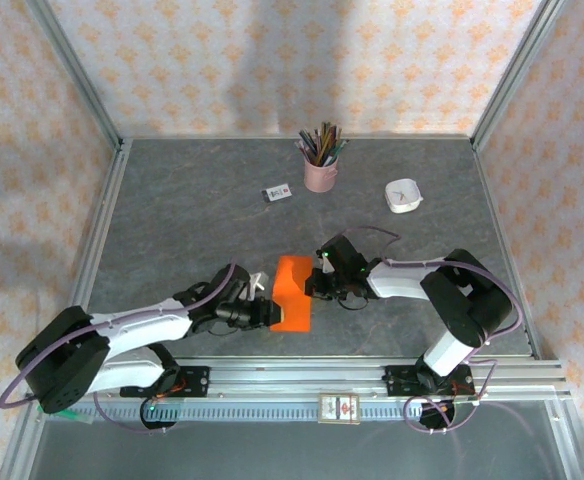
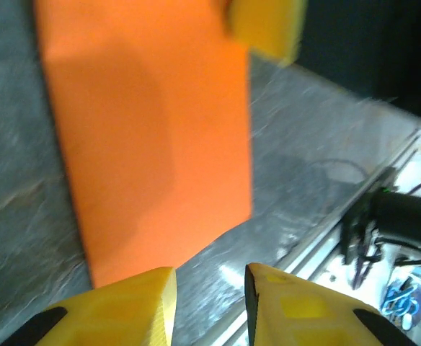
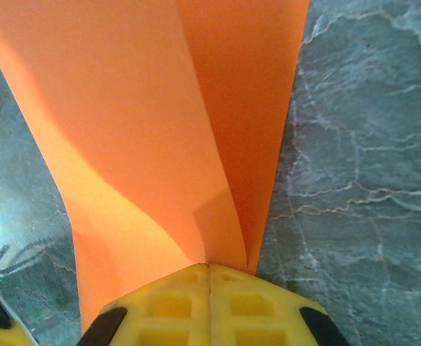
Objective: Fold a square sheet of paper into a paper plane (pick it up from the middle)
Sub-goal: First fold a square sheet of paper at the bottom-center of the table.
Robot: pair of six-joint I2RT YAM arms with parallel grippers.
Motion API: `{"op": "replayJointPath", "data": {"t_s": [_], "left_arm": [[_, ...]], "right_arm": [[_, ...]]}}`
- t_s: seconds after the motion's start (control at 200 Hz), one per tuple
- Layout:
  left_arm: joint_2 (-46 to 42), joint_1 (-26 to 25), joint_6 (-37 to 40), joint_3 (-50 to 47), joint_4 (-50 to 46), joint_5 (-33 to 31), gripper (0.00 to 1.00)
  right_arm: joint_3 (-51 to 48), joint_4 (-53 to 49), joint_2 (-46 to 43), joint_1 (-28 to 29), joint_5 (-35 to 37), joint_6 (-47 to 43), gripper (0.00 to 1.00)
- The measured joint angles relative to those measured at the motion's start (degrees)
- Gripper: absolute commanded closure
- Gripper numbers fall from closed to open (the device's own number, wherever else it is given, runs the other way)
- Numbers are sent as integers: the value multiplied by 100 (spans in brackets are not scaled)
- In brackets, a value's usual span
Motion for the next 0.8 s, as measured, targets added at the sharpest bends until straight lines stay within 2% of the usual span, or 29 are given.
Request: {"op": "replayJointPath", "data": {"t_s": [0.195,0.475,0.801], "left_arm": [[608,627,299,833,-79,-85,72],[2170,848,905,1856,-140,-236,73],[2900,1117,1338,2116,-188,-72,72]], "right_arm": [[4,0,11,0,0,-2,100],[48,-2,37,0,4,-22,100],[48,0,37,0,17,-35,100]]}}
